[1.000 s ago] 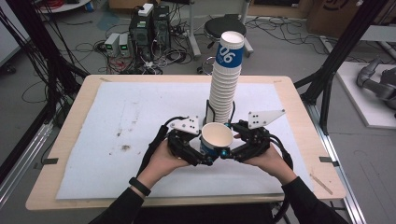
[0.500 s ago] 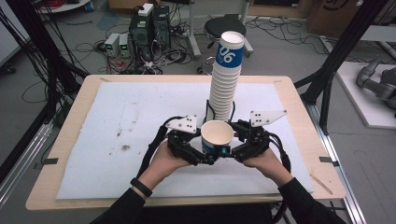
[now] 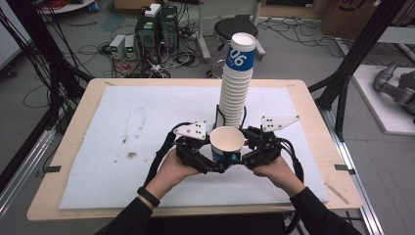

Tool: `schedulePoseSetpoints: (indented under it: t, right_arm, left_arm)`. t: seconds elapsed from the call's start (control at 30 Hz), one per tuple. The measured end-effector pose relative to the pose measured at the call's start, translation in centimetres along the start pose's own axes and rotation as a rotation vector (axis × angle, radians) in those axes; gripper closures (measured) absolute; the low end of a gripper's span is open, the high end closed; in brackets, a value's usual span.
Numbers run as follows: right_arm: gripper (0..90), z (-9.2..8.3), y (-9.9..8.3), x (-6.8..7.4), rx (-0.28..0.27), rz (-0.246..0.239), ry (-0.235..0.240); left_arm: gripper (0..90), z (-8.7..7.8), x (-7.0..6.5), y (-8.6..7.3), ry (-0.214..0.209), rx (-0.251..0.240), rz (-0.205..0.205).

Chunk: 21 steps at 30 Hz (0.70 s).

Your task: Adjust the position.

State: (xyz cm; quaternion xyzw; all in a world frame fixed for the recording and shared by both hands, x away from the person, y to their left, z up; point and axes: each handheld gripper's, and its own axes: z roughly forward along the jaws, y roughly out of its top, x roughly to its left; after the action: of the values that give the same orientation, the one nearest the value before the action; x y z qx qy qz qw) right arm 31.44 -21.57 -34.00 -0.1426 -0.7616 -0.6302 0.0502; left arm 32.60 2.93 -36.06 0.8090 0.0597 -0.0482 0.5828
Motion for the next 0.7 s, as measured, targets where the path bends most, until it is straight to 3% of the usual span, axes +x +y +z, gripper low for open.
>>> schedulePoseSetpoints:
  t: [0.13, 0.37, 0.7]
  right_arm:
    - [19.6, -0.08, 0.04, -0.04, 0.002, -0.001, 0.006]
    - [20.2, 0.15, -0.10, 0.08, 0.012, -0.032, -0.004]
    - [20.3, 0.53, -0.23, 0.29, 0.005, -0.031, -0.002]
  left_arm:
    - [27.9, -0.08, 0.05, 0.02, -0.006, 0.000, -0.011]
    - [20.8, -0.28, -0.01, 0.32, -0.022, -0.050, -0.060]
    - [24.0, -0.40, -0.05, 0.45, -0.036, -0.062, -0.055]
